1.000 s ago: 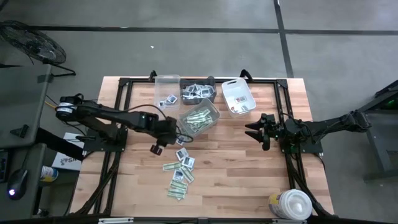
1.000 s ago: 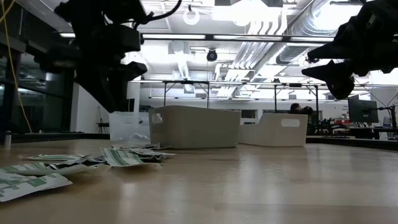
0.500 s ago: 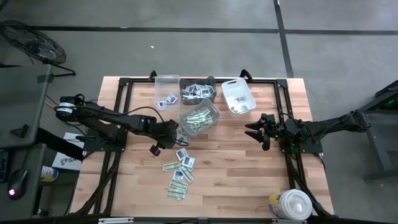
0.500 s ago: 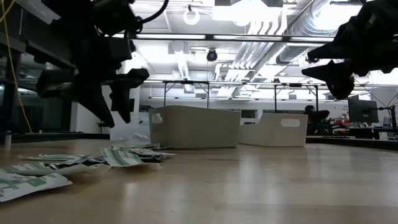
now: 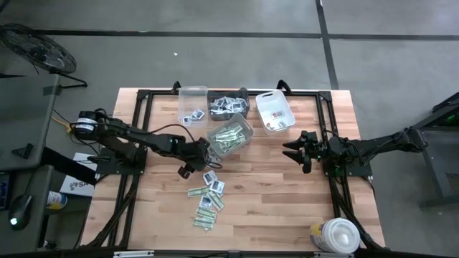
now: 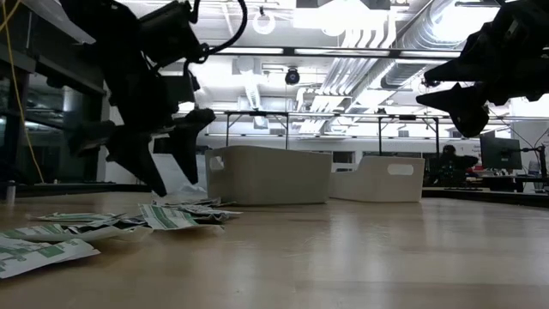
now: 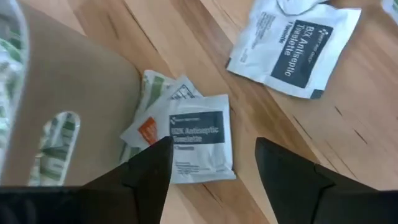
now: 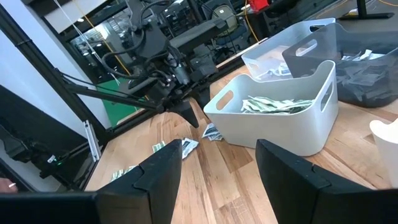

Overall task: Pick & Place First Aid Supplies
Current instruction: Put the towelette pack into the black bin

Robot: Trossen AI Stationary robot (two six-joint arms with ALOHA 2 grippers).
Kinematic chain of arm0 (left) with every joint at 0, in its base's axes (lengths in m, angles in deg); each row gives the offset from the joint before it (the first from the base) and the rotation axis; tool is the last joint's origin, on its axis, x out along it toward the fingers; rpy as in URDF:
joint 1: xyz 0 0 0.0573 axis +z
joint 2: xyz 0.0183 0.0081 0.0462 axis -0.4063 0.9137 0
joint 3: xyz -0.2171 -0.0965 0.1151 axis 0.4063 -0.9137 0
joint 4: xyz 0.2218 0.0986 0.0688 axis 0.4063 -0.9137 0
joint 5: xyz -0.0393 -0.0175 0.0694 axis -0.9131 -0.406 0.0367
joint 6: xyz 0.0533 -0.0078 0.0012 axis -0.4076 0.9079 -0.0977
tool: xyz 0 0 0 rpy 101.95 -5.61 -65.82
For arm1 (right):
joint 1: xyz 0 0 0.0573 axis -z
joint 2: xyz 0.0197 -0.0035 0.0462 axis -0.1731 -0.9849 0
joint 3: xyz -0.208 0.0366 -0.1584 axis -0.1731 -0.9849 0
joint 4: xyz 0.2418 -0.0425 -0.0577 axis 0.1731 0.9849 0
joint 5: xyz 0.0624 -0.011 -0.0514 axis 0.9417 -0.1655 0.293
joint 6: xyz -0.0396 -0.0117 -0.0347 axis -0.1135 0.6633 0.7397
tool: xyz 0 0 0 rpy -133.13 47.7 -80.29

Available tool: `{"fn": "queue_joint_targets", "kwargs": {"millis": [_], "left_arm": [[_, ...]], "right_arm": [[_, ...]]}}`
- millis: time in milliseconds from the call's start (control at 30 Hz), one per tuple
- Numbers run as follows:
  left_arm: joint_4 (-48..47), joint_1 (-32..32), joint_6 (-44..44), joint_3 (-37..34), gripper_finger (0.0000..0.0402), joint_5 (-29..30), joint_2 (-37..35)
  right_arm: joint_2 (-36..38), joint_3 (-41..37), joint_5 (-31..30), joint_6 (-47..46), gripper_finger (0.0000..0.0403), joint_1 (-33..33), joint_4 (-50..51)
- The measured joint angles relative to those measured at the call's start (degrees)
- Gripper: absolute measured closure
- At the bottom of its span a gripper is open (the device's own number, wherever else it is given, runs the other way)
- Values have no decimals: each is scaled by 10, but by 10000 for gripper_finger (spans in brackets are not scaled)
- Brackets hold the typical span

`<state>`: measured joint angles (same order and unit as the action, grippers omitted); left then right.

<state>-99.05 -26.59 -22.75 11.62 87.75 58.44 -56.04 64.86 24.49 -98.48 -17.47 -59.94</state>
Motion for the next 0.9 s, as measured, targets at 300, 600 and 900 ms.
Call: {"fn": "queue_joint_targets", "kwargs": {"millis": [300,600,900], "left_arm": [[-3,20,11,0,194,-43,4],[-7,43,12,0,197,-56,4],[1,49,5,1,197,-71,35]], "right_arm": [[0,0,0,0,203,0,0],[0,0,0,0,203,0,0],[0,0,0,0,203,0,0]]}}
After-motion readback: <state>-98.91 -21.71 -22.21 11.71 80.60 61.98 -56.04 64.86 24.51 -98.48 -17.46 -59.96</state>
